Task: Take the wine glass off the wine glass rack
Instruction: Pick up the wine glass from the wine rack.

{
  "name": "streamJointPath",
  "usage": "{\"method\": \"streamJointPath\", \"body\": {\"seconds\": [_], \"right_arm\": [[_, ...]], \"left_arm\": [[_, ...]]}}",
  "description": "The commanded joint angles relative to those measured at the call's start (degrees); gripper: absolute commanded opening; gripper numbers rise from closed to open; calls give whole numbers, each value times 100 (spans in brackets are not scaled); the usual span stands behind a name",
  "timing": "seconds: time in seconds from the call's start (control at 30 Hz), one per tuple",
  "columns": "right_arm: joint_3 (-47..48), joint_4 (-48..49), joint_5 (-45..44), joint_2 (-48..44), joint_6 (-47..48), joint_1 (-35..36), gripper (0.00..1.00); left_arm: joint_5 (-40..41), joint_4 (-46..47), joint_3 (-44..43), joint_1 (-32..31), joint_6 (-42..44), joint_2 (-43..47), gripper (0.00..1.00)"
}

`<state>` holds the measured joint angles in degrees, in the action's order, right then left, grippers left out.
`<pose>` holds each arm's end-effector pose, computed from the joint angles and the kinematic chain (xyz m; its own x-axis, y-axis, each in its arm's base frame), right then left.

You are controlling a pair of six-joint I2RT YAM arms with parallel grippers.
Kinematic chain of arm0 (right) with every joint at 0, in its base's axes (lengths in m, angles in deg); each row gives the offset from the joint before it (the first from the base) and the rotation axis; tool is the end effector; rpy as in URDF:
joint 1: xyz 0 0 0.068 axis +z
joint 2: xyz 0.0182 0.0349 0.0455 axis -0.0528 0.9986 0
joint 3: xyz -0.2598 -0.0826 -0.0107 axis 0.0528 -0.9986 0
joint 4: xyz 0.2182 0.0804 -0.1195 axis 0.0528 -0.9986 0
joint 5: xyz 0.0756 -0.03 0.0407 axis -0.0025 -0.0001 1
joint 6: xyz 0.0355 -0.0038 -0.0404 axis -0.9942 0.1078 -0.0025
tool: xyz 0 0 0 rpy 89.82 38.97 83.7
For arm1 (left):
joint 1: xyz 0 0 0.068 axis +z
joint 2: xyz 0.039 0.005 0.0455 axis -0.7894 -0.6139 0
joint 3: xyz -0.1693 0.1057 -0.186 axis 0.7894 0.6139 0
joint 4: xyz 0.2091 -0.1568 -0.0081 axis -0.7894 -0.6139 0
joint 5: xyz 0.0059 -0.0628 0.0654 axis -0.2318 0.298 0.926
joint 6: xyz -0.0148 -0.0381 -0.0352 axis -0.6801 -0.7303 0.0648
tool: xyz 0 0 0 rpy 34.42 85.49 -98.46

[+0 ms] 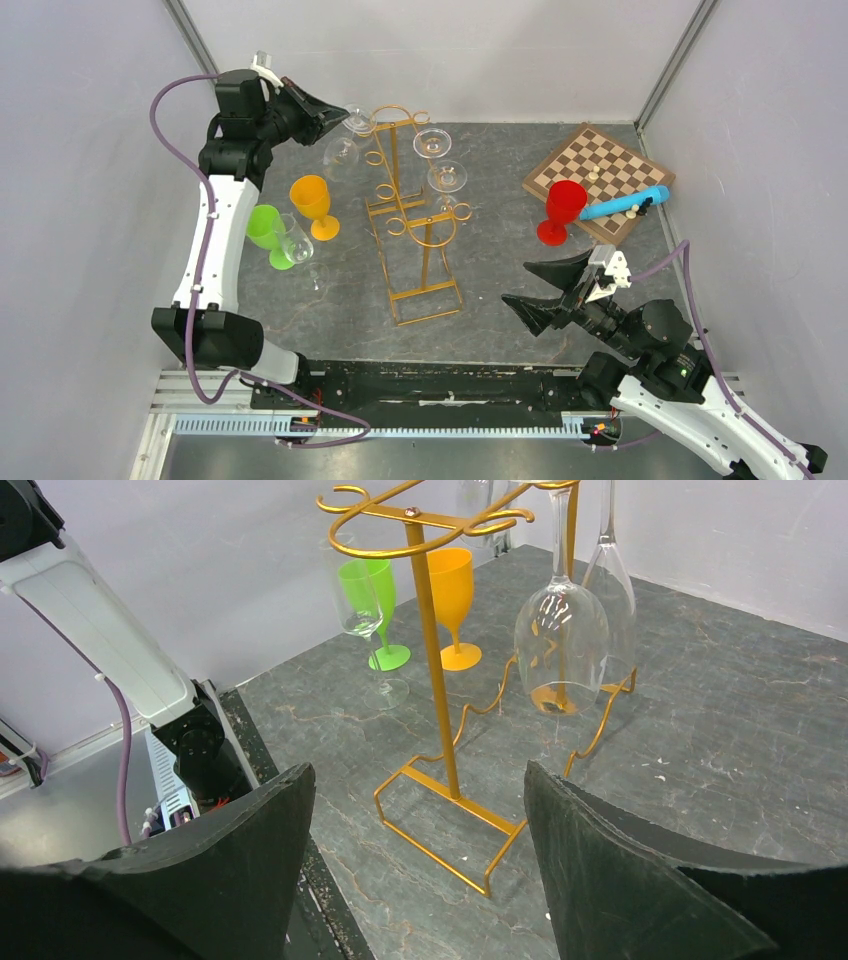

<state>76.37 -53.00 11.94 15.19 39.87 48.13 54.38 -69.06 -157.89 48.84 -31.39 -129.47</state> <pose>0.0507 0.0656 0.3252 -0.0669 0.2245 -0.9722 -0.8098 0.5570 0.1844 0.3203 -0.0338 0.4556 -0.5584 -0.6664 -0.4942 0.0484 0.5685 -0.8213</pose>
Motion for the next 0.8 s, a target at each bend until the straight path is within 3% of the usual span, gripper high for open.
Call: {"method": "streamJointPath", "body": {"seconds": [0.0,0.43,0.77], "right_arm": [[56,192,-31,7,-63,-6,79],[532,-400,-434,235,-8,-4,84],[1168,-935,-831,474,-173,-3,93]], "left_arm": [[130,156,-241,95,107,339,2],[103,-344,-569,172,569,697,2],[-582,-544,-1155,92,1063,872,2]]}}
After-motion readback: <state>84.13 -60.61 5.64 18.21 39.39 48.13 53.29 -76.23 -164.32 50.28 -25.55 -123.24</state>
